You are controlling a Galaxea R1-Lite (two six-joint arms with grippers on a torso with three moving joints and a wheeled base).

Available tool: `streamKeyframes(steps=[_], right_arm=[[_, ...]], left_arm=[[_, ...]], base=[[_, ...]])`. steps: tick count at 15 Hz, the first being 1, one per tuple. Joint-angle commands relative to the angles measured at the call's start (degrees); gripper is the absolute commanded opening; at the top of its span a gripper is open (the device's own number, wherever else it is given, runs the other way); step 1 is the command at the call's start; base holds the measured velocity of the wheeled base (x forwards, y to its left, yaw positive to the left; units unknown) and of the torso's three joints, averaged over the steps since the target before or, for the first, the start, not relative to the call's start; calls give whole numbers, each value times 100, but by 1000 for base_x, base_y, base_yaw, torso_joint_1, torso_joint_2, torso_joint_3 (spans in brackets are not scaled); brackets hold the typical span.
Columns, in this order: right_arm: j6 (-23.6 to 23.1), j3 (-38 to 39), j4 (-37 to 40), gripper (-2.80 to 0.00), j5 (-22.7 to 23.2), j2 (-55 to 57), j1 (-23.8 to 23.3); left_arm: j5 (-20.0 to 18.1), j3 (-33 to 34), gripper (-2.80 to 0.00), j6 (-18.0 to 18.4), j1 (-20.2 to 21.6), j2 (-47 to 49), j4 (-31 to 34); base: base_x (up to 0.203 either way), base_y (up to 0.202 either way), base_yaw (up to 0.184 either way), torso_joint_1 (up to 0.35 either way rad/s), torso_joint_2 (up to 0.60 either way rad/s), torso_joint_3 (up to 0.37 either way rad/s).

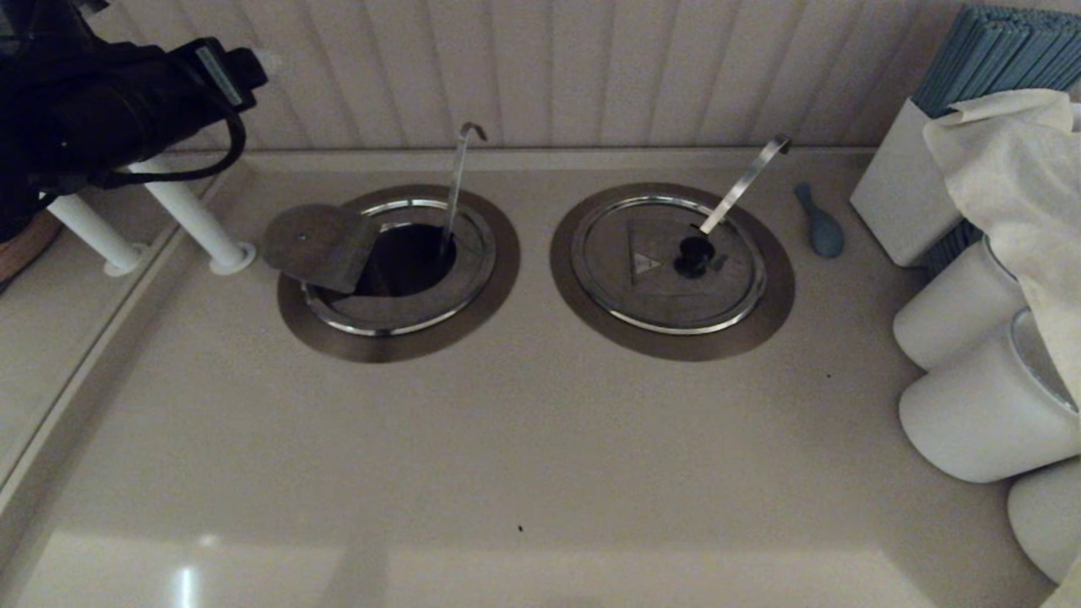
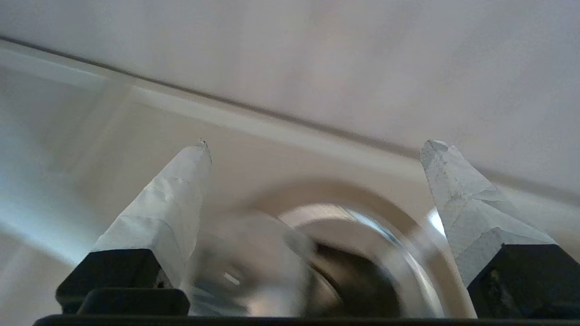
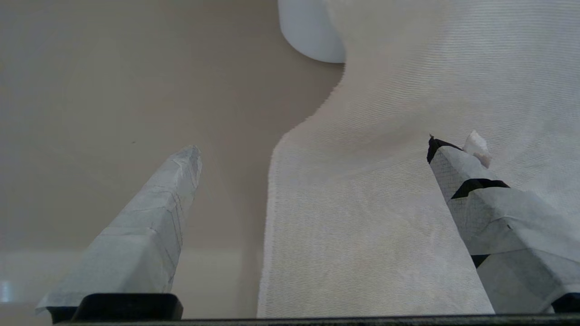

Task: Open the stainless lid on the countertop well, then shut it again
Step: Close the lid

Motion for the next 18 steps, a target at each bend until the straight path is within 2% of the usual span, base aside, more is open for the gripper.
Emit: streamKeyframes(steps=[1,3,4,5,7,8,10,12,14,18], right_arm=[[3,0,0,0,-2,8,0],[3,0,0,0,-2,8,0],[3,0,0,0,-2,8,0],[3,0,0,0,-2,8,0],[3,0,0,0,-2,8,0],[3,0,0,0,-2,8,0],[3,0,0,0,-2,8,0],[12,0,0,0,-2,8,0],[12,0,0,0,-2,8,-5],[12,0,0,0,-2,8,0]], left_arm=[[-770,263,0,-109,275,-256,10],[-978,273,0,-255,649,-81,308],[-974,318,0,-488,767,-45,557],[-965,476,0,-672,789,-70,636],[-1040,944,0,-733,838,-164,630],[-1177,1148,0,-748,882,-189,626],[-1685,1515,0,-815,936,-142,616],[-1775,1691,0,-972,958,-32,199],[-1805,1911,0,-979,1015,144,-359],[-1763,2054,0,-956,1023,709,-1028]], base=[[0,0,0,0,0,0],[0,0,0,0,0,0],[0,0,0,0,0,0],[0,0,0,0,0,0],[0,0,0,0,0,0],[0,0,0,0,0,0],[0,0,0,0,0,0],[0,0,0,0,0,0],[0,0,0,0,0,0],[0,0,0,0,0,0]])
